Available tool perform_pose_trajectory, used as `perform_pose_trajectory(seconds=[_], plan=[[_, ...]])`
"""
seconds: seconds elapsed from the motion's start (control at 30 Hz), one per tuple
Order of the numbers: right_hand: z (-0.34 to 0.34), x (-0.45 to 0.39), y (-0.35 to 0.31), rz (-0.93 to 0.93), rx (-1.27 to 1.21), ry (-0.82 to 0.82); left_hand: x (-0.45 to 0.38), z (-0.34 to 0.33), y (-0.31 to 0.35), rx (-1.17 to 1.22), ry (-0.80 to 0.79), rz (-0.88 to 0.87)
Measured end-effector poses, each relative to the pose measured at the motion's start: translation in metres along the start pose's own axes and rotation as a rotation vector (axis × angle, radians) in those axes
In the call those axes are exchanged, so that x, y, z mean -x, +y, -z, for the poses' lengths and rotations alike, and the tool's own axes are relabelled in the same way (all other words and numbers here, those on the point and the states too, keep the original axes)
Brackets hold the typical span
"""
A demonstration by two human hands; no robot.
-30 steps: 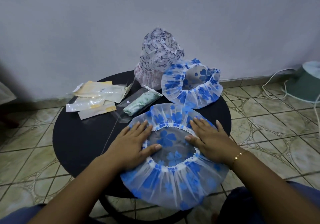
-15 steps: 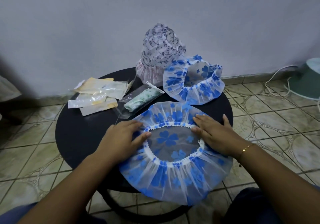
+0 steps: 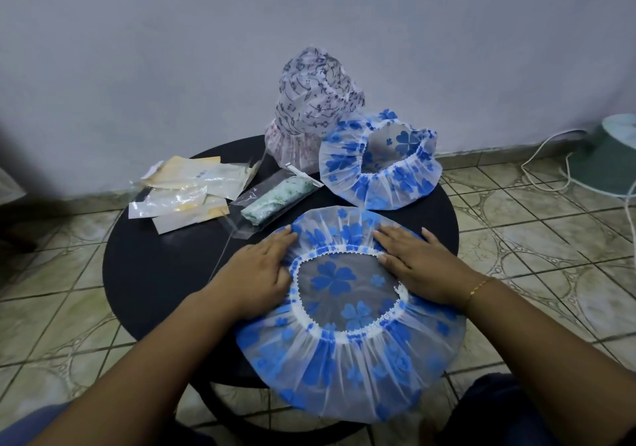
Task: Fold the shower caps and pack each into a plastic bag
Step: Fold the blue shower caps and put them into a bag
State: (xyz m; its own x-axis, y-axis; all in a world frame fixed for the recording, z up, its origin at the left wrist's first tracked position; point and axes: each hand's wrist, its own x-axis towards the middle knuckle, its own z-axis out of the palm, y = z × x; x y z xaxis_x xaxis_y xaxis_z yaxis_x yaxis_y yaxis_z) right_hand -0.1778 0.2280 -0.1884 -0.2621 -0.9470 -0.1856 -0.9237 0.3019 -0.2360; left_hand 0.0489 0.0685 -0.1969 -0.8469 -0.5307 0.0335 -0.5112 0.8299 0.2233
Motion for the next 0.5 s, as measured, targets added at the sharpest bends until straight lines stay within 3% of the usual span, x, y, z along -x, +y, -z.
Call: perform_pose_trajectory(seconds=[0.17, 0.3, 0.4, 0.5], plan=[[0.000, 0.000, -0.001, -0.032, 0.009, -0.007, 0.000, -0.002, -0.008, -0.132, -0.063, 0.207], [0.000, 0.001, 0.000, -0.018, -0.098, 0.045, 0.002, -0.004, -0.012, -0.137, -0.057, 0.208], [0.004, 0.005, 0.004, 0.044, -0.288, 0.226, 0.010, -0.002, -0.012, -0.039, 0.102, 0.162], [0.011, 0.016, 0.014, 0.085, -0.332, 0.431, 0.021, 0.012, -0.015, 0.042, 0.333, -0.006]])
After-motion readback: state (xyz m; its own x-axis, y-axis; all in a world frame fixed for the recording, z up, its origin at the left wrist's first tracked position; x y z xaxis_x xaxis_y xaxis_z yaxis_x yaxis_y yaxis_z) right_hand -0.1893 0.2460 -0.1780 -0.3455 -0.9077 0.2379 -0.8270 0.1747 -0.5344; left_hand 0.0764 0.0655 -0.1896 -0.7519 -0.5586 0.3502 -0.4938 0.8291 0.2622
